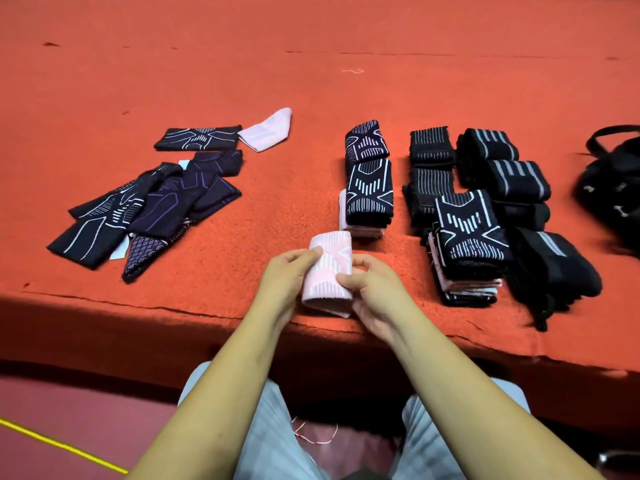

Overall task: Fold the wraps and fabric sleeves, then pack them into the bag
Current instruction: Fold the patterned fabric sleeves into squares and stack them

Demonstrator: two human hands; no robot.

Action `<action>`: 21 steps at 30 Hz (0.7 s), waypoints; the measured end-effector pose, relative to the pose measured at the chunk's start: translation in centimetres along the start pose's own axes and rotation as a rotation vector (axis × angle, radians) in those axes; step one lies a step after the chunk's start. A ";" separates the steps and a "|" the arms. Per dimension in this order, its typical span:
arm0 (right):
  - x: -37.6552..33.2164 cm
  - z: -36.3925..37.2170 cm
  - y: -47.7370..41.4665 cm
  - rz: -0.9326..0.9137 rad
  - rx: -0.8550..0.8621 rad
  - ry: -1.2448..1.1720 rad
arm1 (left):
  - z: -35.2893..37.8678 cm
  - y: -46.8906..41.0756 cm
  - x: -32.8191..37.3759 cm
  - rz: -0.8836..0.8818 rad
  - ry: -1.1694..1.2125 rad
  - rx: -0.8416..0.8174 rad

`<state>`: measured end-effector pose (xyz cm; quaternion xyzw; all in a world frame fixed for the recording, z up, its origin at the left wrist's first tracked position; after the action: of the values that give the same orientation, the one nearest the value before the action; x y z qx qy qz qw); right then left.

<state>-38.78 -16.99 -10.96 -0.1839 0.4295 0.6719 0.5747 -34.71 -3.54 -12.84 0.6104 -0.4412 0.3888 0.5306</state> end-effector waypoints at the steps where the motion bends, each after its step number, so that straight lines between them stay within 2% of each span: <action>1: -0.1 0.0 0.1 0.019 -0.021 -0.054 | 0.2 0.3 0.0 -0.020 0.090 -0.035; 3: -0.1 0.0 0.3 0.014 -0.022 -0.039 | 0.7 1.1 0.5 -0.017 0.209 -0.108; 5: -0.2 0.1 0.6 -0.051 0.020 0.110 | 0.9 1.7 0.9 0.022 0.264 -0.132; 8: -1.0 0.4 1.2 -0.255 0.064 0.437 | 0.6 2.2 1.6 0.105 0.269 -0.084; 11: -2.0 0.4 1.5 -0.510 0.101 0.774 | 0.5 2.9 2.9 0.190 0.296 -0.119; 13: -2.8 0.8 1.8 -0.599 0.127 0.793 | 0.7 3.5 3.9 0.214 0.350 -0.156; 16: -3.7 1.8 2.3 -0.617 0.068 0.704 | 1.1 3.8 5.5 0.259 0.367 -0.161; 21: -6.5 2.6 2.1 -0.707 -0.025 0.863 | 1.8 2.1 8.9 0.307 0.277 -0.068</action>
<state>-38.36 -18.87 -3.93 -0.5820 0.5302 0.3070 0.5348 -33.92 -6.53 -4.08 0.4582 -0.4648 0.5303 0.5411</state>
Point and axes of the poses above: each hand's wrist, its own y-axis away from the middle knuckle, its own z-axis out of the palm, x = y × z, the point moved 3 cm from there along -y, towards the middle knuckle, and after that the axes turned 15 degrees about -y, right-handed, at the moved point
